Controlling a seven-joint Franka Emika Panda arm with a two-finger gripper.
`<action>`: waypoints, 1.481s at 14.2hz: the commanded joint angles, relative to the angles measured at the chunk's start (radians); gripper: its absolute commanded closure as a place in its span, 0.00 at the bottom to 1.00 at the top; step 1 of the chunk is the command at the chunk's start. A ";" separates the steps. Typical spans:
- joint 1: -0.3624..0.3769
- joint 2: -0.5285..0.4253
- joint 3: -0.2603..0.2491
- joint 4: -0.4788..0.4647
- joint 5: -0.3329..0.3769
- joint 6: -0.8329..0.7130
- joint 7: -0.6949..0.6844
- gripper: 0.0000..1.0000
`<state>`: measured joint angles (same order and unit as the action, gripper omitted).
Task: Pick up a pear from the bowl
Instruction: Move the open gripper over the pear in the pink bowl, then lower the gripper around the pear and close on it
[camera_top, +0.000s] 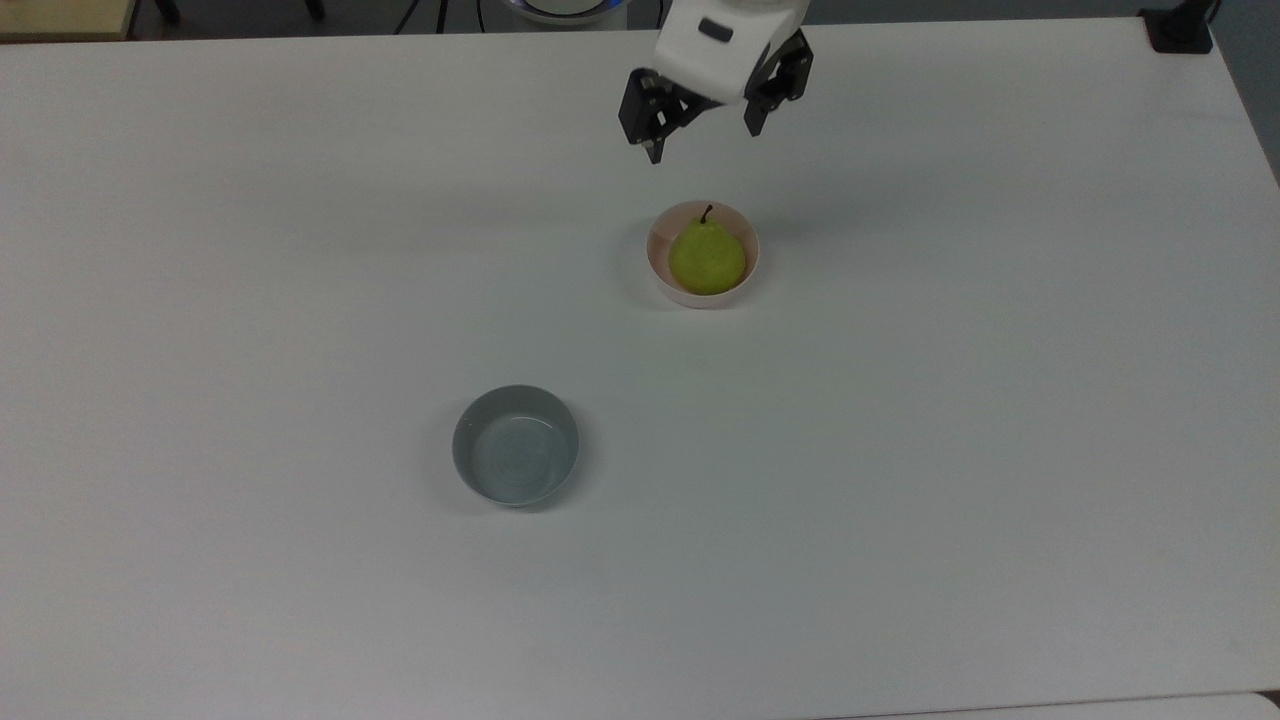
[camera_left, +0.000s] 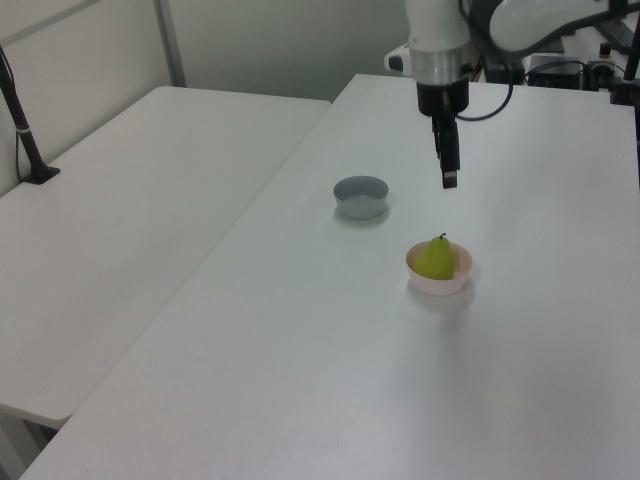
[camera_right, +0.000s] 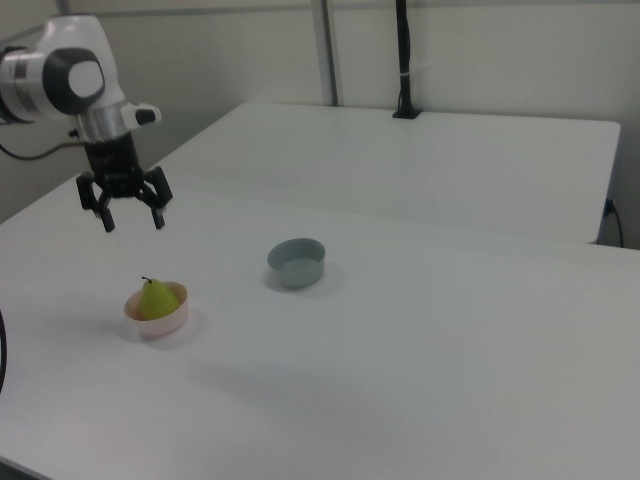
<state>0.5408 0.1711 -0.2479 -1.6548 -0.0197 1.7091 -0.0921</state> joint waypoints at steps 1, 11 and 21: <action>0.002 0.024 0.009 -0.049 0.012 0.056 -0.038 0.00; 0.039 0.180 0.009 -0.103 -0.005 0.170 -0.040 0.00; 0.038 0.239 0.007 -0.108 -0.020 0.227 -0.047 0.16</action>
<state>0.5792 0.4069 -0.2316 -1.7424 -0.0257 1.8941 -0.1147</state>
